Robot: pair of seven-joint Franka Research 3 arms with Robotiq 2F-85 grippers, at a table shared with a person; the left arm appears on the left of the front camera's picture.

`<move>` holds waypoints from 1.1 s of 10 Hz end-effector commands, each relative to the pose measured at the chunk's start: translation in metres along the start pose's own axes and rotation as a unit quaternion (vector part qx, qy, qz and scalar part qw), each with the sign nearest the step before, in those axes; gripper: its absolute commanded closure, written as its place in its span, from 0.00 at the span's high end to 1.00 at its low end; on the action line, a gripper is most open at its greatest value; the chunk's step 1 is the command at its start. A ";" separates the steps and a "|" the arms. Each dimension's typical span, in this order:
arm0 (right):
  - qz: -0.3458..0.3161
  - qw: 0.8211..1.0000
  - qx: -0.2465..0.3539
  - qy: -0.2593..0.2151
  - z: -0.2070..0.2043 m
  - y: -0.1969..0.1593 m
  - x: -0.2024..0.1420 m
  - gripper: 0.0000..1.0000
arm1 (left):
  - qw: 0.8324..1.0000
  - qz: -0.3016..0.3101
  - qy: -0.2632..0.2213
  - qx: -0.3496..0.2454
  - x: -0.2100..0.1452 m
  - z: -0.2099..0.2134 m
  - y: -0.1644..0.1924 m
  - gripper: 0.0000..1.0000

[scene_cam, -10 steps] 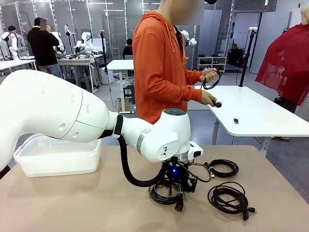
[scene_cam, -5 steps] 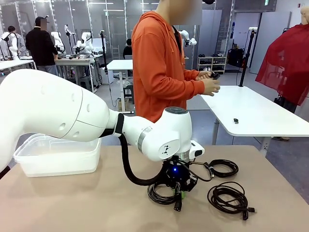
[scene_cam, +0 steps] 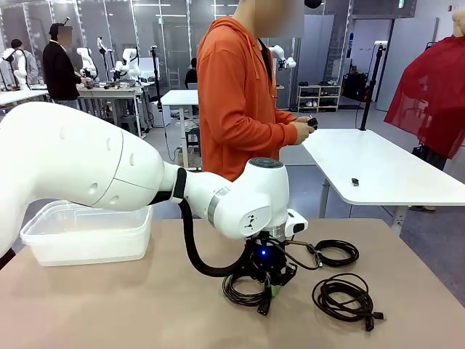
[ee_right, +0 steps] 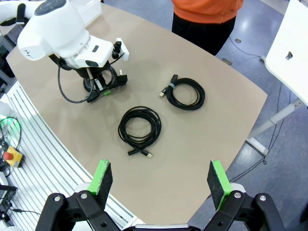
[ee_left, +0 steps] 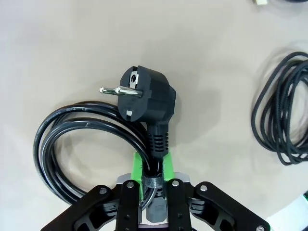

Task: Organize and store the cables.
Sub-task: Place the Power Cable into the Organizing box.

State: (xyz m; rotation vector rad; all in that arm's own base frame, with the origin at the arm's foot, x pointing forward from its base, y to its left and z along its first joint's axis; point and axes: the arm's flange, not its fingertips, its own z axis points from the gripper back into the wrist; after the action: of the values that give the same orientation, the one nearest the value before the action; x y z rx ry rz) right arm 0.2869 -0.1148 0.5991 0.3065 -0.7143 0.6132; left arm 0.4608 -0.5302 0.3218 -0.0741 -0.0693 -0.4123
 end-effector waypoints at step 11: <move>0.001 1.000 0.001 -0.002 -0.001 0.000 0.000 1.00 | 0.991 -0.087 -0.049 0.093 -0.050 0.229 -0.008 0.00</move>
State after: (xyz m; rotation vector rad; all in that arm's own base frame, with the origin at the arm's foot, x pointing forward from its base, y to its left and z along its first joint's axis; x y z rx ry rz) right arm 0.2870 -0.1148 0.5990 0.3066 -0.7141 0.6132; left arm 0.4041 -0.4884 0.5415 0.0446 -0.2019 -0.6204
